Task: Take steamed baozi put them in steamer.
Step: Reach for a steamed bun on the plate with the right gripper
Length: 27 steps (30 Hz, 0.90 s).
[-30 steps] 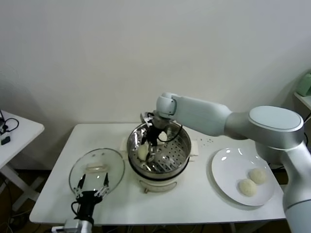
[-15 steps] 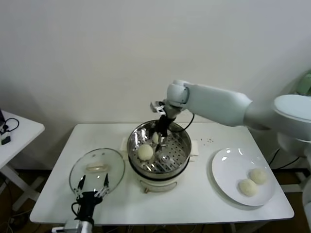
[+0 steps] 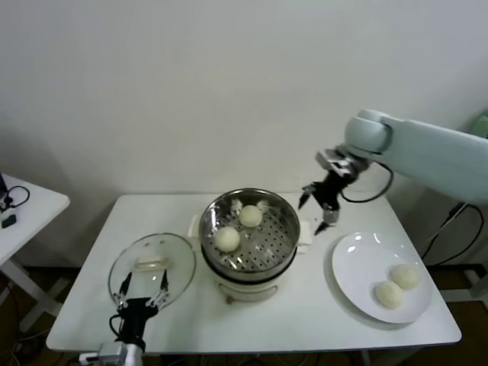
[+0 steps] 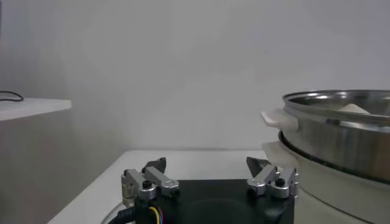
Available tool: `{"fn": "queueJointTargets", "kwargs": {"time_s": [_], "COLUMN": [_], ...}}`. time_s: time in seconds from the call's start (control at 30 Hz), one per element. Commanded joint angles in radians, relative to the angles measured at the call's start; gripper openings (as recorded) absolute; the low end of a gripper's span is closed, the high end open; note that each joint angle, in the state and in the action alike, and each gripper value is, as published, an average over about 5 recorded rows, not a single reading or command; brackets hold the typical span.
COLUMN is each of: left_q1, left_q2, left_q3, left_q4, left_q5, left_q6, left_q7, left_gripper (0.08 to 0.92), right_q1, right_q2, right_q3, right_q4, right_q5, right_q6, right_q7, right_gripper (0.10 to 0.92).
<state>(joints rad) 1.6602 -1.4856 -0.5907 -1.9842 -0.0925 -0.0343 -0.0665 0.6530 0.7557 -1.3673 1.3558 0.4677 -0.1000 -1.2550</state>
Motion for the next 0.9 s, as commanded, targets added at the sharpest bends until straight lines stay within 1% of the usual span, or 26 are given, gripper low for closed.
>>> {"fn": "queueJointTargets", "kwargs": {"time_s": [0.03,0.23,0.5,0.9], "left_q1": [0.010,0.020,0.034,0.045], "left_q2": [-0.006,-0.018,-0.020,-0.018], "left_q3": [0.000,0.000,-0.002,-0.011], "left_q4": [-0.005,-0.011,-0.022,-0.011], "left_q5": [0.017,0.023,0.022,0.019], "left_q6": [0.003,-0.001,-0.004,-0.014], "left_q7": [-0.001,-0.003,-0.006,-0.006], "left_gripper": [0.823,0.823,0.823,0.823], "right_q1": [-0.303,-0.422,-0.592,-0.717], "right_q2": [-0.377,-0.384,-0.346,-0.335], "right_q3": [0.219,0.273,0.378,0.463], "right_q4": [0.114,0.103,0.053,0.024], "right_q5": [-0.351,-0.455,-0.572,-0.634], "right_q6": [0.108,0.116,0.122,0.128], "right_q7": [-0.039,-0.010,0.014,0.043], "right_gripper": [0.823,0.823,0.823,0.823]}}
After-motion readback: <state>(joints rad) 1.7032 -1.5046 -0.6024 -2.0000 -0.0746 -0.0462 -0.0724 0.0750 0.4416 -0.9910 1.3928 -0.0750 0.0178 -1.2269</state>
